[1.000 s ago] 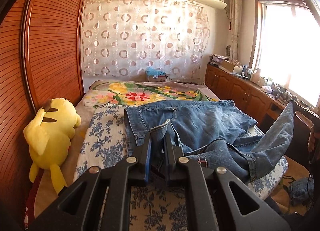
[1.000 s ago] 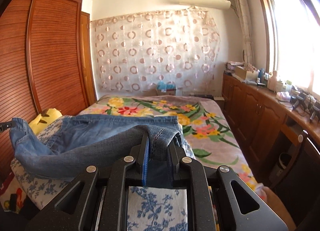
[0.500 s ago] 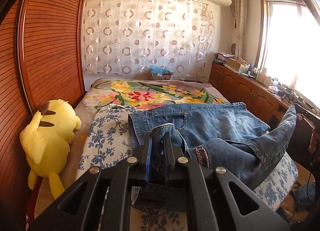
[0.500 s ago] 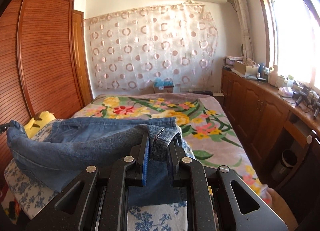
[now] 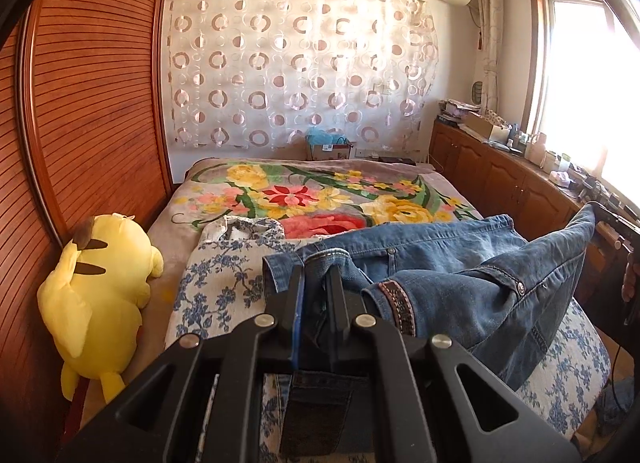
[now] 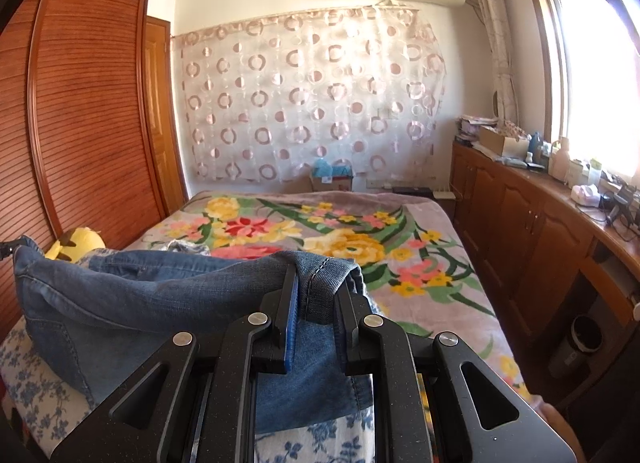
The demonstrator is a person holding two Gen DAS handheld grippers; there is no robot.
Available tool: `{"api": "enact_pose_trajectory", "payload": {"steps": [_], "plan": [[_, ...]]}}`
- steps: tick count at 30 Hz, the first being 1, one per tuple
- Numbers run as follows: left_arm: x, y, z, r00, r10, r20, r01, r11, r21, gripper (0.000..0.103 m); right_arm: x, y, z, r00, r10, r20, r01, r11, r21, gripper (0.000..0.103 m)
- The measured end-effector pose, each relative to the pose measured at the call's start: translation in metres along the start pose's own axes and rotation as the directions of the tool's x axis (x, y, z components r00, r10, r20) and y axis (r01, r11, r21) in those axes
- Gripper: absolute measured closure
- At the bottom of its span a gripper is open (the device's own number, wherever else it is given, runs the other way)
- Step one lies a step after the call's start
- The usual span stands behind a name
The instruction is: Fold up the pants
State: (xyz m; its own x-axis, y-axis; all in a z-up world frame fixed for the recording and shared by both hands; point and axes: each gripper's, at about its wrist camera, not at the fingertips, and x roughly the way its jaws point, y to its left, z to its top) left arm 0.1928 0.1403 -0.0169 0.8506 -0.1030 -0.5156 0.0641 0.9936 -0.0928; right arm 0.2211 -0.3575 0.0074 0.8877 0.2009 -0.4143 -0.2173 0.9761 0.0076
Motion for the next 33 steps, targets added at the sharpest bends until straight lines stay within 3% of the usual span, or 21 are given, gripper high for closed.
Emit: {"api": "enact_pose_trajectory", "payload": {"steps": [14, 33], "plan": [[0.057, 0.005, 0.045, 0.999, 0.039, -0.004, -0.039, 0.999, 0.034, 0.098, 0.047, -0.013, 0.027, 1.0, -0.014, -0.008, 0.014, 1.0, -0.026, 0.091], [0.135, 0.011, 0.038, 0.988, 0.092, -0.12, -0.088, 0.995, 0.043, 0.093, 0.155, -0.016, 0.01, 0.986, -0.061, -0.156, 0.047, 0.995, -0.088, 0.091]]}}
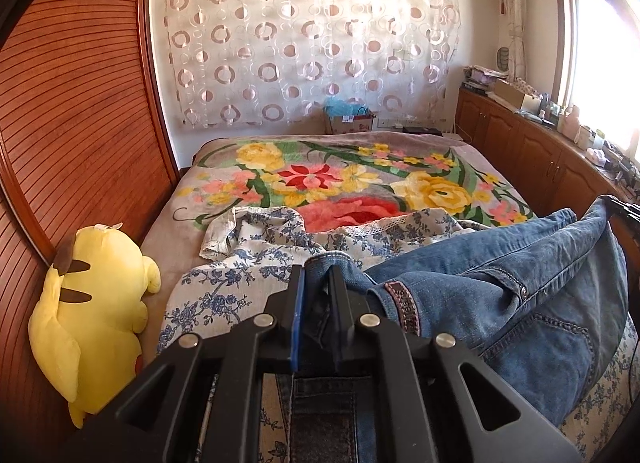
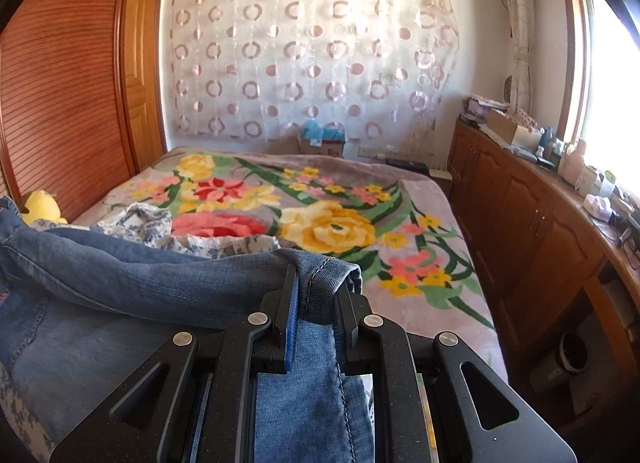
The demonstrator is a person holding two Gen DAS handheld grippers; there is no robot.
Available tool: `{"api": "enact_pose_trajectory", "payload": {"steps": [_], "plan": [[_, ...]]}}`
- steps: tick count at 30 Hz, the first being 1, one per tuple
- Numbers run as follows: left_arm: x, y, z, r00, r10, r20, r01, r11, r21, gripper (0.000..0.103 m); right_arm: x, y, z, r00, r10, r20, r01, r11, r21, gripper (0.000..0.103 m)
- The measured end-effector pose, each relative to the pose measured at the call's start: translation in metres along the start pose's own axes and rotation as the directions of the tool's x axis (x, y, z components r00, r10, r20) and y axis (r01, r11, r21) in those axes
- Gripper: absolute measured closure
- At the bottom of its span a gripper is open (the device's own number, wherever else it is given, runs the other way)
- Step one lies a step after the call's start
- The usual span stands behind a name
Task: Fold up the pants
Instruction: 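Open both grippers to release the folded jeans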
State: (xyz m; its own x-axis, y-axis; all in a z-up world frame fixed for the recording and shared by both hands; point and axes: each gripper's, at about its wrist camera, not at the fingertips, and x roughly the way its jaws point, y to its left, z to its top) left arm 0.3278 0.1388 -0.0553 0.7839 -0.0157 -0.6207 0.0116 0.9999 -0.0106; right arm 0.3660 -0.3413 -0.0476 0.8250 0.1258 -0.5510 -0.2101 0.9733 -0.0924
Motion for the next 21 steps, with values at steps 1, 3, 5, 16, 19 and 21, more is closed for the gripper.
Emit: {"api": "enact_pose_trajectory", "payload": {"steps": [1, 3, 5, 16, 19, 21], "plan": [[0.002, 0.0, -0.001, 1.0, 0.002, -0.005, -0.002, 1.0, -0.001, 0.092, 0.004, 0.0, -0.001, 1.0, -0.002, -0.009, 0.002, 1.0, -0.002, 0.091], [0.005, 0.002, -0.002, 1.0, 0.001, -0.015, -0.001, 1.0, -0.008, 0.091, 0.012, 0.001, -0.004, 1.0, -0.003, -0.031, 0.003, 1.0, -0.001, 0.091], [0.008, 0.005, -0.004, 1.0, -0.003, -0.023, 0.002, 1.0, -0.02, 0.09, 0.019, 0.001, -0.006, 0.999, -0.005, -0.049, 0.005, 1.0, 0.001, 0.091], [-0.005, 0.011, -0.009, 1.0, -0.021, -0.011, 0.02, 0.999, -0.037, 0.058, 0.021, -0.004, -0.006, 0.997, -0.029, -0.068, 0.032, 0.999, 0.04, 0.062], [-0.006, 0.004, -0.01, 1.0, -0.025, -0.011, 0.025, 0.999, -0.021, 0.054, 0.011, -0.005, -0.003, 0.999, -0.013, -0.047, 0.016, 0.998, 0.058, 0.059], [-0.006, 0.0, -0.011, 0.999, -0.044, -0.013, 0.044, 0.999, -0.018, 0.047, 0.008, -0.002, -0.003, 0.999, -0.006, -0.046, 0.009, 0.998, 0.055, 0.058]]}}
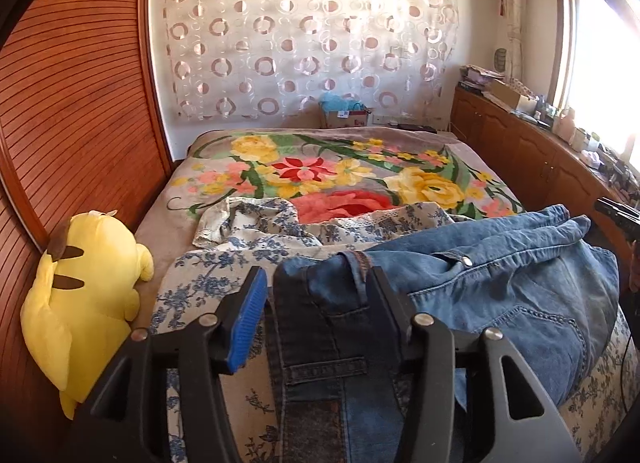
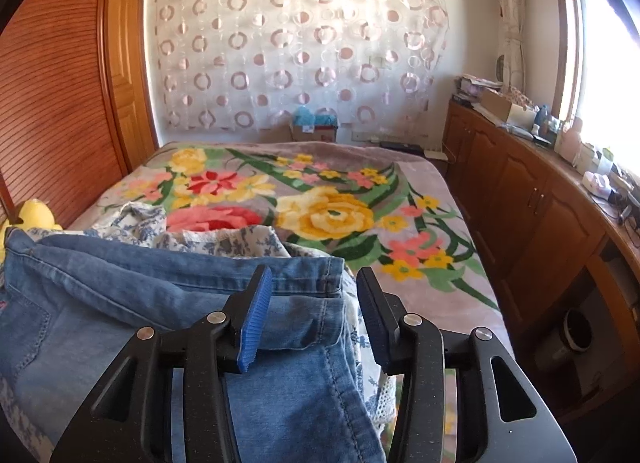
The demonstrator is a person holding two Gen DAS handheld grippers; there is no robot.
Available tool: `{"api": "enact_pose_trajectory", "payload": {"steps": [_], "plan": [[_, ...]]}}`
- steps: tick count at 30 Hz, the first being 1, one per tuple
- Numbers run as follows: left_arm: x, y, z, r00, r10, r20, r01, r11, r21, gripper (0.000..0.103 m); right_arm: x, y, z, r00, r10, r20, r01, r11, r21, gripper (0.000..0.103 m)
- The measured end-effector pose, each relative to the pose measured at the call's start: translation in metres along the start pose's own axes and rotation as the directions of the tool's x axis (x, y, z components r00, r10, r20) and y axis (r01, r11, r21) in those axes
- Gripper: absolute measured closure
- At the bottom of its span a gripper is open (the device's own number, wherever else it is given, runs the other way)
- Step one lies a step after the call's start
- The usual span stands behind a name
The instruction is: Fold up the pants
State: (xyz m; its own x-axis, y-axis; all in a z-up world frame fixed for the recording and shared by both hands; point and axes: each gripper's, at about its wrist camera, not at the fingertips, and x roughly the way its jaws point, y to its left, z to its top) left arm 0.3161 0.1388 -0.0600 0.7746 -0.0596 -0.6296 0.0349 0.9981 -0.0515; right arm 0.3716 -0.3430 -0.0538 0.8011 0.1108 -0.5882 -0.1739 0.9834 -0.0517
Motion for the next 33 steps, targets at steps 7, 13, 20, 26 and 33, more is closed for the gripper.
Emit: {"api": "enact_pose_trajectory", "payload": {"steps": [7, 13, 20, 26, 33], "plan": [[0.011, -0.027, -0.001, 0.999, -0.035, -0.037, 0.037, 0.998, 0.058, 0.037, -0.009, 0.015, -0.007, 0.999, 0.048, -0.015, -0.048, 0.999, -0.018, 0.054], [0.02, -0.06, -0.001, 0.994, -0.098, -0.057, 0.104, 0.988, 0.117, 0.037, -0.008, 0.026, -0.015, 0.995, 0.095, -0.041, -0.096, 0.995, -0.023, 0.052], [0.035, -0.093, 0.008, 0.983, -0.151, -0.106, 0.167, 0.972, 0.166, 0.037, 0.006, 0.038, -0.022, 0.989, 0.122, -0.084, -0.127, 0.991, -0.049, 0.045], [0.056, -0.11, 0.008, 0.977, -0.105, -0.185, 0.144, 0.965, 0.218, 0.037, 0.019, 0.052, -0.024, 0.985, 0.121, -0.121, -0.134, 0.984, -0.114, 0.034], [0.073, -0.109, 0.007, 0.975, -0.075, -0.208, 0.119, 0.971, 0.207, 0.037, 0.036, 0.07, -0.022, 0.985, 0.088, -0.152, -0.122, 0.965, -0.234, 0.03]]}}
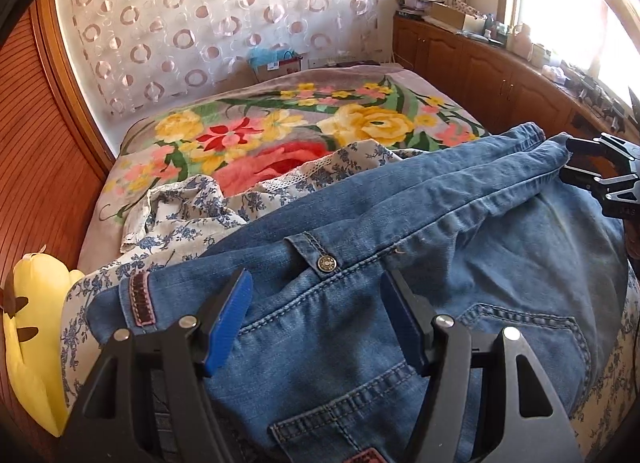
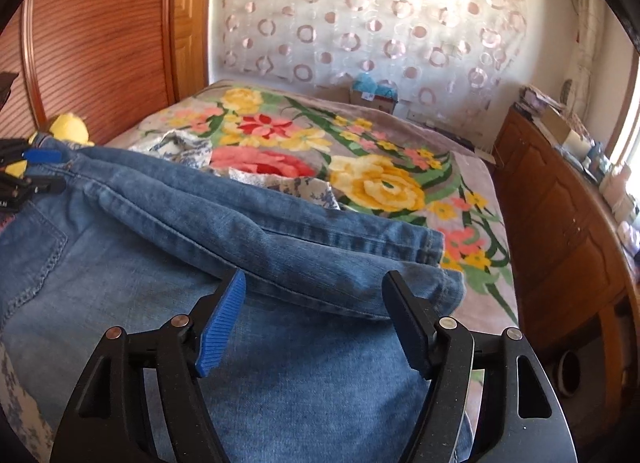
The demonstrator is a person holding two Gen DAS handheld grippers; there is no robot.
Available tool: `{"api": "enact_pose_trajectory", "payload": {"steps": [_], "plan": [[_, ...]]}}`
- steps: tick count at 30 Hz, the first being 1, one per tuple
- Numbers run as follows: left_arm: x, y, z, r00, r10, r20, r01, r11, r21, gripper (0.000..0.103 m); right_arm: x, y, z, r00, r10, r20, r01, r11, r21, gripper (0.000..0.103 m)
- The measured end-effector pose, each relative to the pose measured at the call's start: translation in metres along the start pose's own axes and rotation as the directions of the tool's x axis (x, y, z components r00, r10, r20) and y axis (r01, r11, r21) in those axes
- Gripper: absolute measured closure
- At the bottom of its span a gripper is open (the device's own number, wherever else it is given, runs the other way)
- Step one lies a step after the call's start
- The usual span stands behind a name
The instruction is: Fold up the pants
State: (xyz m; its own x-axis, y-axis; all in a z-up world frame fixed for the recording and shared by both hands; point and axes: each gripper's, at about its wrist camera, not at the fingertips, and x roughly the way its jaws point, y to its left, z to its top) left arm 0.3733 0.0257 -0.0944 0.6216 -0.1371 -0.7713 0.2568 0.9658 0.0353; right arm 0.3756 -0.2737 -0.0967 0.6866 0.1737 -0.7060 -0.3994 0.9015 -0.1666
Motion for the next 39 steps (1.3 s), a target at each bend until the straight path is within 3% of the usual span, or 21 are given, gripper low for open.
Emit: {"api": "enact_pose_trajectory", "payload": {"steps": [6, 12, 14, 16, 18, 19, 22, 29, 31, 39], "plan": [[0.009, 0.006, -0.001, 1.0, 0.01, -0.007, -0.01, 1.0, -0.016, 0.037, 0.017, 0.011, 0.007, 0.999, -0.001, -0.046, -0.002, 0.997, -0.083, 0.03], [0.005, 0.007, -0.001, 1.0, 0.005, 0.012, -0.004, 1.0, -0.026, 0.037, 0.039, 0.02, 0.01, 0.992, -0.08, -0.093, 0.061, 0.98, -0.192, 0.03], [0.002, 0.009, -0.002, 1.0, 0.005, 0.02, -0.004, 1.0, -0.028, 0.037, 0.043, 0.019, 0.011, 0.992, -0.085, -0.093, 0.064, 0.976, -0.209, 0.048], [-0.003, 0.012, -0.004, 0.999, 0.005, 0.032, -0.004, 0.999, -0.033, 0.037, 0.046, 0.017, 0.015, 0.992, -0.083, -0.095, 0.062, 0.976, -0.207, 0.073], [-0.008, 0.014, -0.005, 0.999, 0.004, 0.044, -0.002, 0.999, -0.042, 0.037, 0.049, 0.013, 0.021, 0.993, -0.08, -0.087, 0.061, 0.978, -0.201, 0.087], [-0.011, 0.016, -0.006, 0.999, 0.003, 0.049, -0.001, 0.999, -0.048, 0.037, 0.049, 0.012, 0.024, 0.993, -0.079, -0.082, 0.062, 0.979, -0.196, 0.093], [-0.019, 0.02, -0.008, 0.998, 0.005, 0.062, -0.001, 0.998, -0.057, 0.037, 0.052, 0.006, 0.031, 0.994, -0.095, -0.057, 0.084, 0.982, -0.17, 0.095], [-0.035, 0.029, -0.019, 0.996, 0.004, 0.093, 0.004, 0.997, -0.082, 0.037, 0.062, 0.004, 0.04, 0.991, -0.123, -0.059, 0.114, 0.985, -0.129, 0.092], [-0.04, 0.031, -0.022, 0.995, 0.01, 0.1, -0.001, 0.996, -0.087, 0.037, 0.058, 0.002, 0.04, 0.991, -0.12, -0.058, 0.113, 0.988, -0.108, 0.07], [-0.068, 0.035, -0.044, 0.991, 0.012, 0.134, 0.004, 0.993, -0.116, 0.037, -0.004, -0.003, 0.025, 0.999, -0.048, 0.011, 0.048, 0.999, -0.005, 0.051]]}}
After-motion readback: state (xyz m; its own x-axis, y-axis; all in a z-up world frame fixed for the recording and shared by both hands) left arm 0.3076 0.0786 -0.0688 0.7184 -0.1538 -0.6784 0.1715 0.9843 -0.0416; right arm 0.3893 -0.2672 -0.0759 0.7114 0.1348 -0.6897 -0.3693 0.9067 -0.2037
